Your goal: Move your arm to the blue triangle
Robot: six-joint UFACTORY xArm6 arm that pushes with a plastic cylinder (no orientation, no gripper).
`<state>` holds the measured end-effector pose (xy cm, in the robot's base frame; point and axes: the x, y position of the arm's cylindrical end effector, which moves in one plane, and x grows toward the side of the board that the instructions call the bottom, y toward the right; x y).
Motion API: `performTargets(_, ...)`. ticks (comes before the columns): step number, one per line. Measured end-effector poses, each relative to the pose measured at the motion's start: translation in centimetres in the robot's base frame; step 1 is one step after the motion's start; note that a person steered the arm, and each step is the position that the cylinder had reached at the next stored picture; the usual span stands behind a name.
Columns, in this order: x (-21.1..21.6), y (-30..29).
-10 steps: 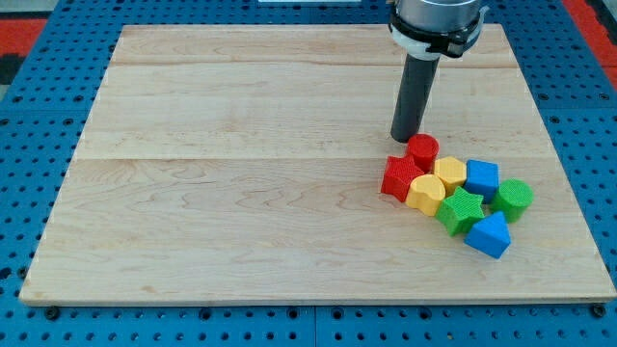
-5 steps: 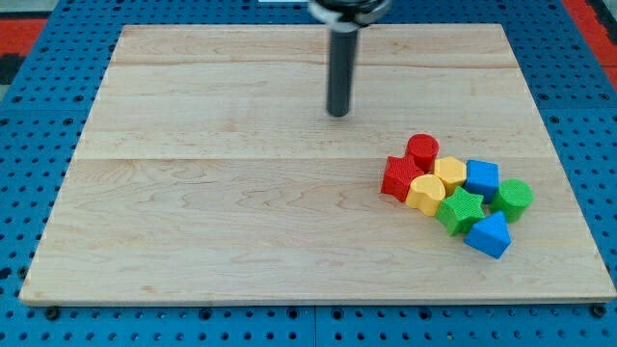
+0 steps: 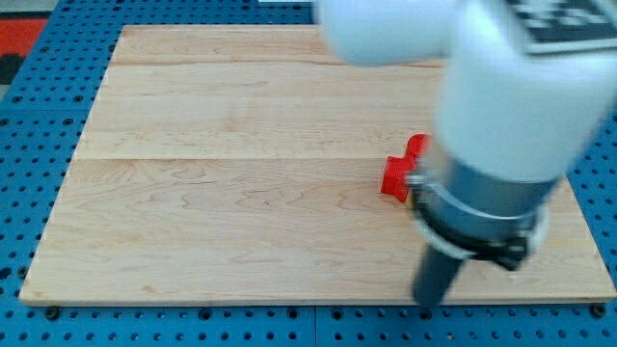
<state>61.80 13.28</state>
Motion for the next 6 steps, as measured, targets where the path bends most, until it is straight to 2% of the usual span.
performTargets(1,-0.1,6.9)
performTargets(3,-3.7,15.4)
performTargets(5,-4.1,15.6)
performTargets(6,-4.4,13.9)
